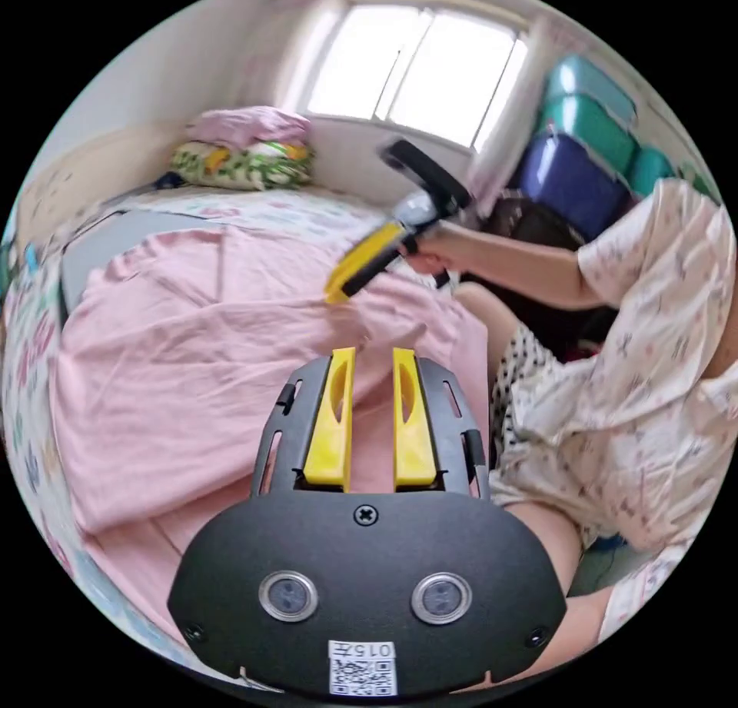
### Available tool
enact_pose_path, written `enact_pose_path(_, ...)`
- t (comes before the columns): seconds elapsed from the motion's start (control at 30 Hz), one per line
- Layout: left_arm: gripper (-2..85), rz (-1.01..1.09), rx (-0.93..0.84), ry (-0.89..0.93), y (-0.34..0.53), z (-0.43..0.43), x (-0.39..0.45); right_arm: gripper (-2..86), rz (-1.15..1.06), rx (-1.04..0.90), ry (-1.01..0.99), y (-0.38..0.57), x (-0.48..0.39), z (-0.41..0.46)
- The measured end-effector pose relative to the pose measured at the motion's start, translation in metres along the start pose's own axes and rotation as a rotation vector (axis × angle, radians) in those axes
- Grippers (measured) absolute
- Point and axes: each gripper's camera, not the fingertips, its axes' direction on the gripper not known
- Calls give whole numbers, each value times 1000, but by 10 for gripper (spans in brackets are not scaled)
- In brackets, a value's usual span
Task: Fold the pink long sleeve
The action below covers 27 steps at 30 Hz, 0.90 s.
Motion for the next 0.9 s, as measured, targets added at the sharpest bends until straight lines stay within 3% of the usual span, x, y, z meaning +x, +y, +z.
enact_pose_path(0.33, 57, 12, -89, -85, -78, -35, -13, 70, 33, -40, -4, 3, -3, -5)
enact_pose_path(0.43, 49, 47, -195, -113, -98, -27, -11, 60, 40, -36, 19, 1, -10, -6)
enact_pose_path(0.73, 61, 78, -137, -150, -126, -85, -12, 49, 18, -33, 42, -8, -21, -24)
enact_pose_path(0.9, 79, 111, -212, -210, -128, -83, -12, 47, 28, -27, 39, -13, -23, -34)
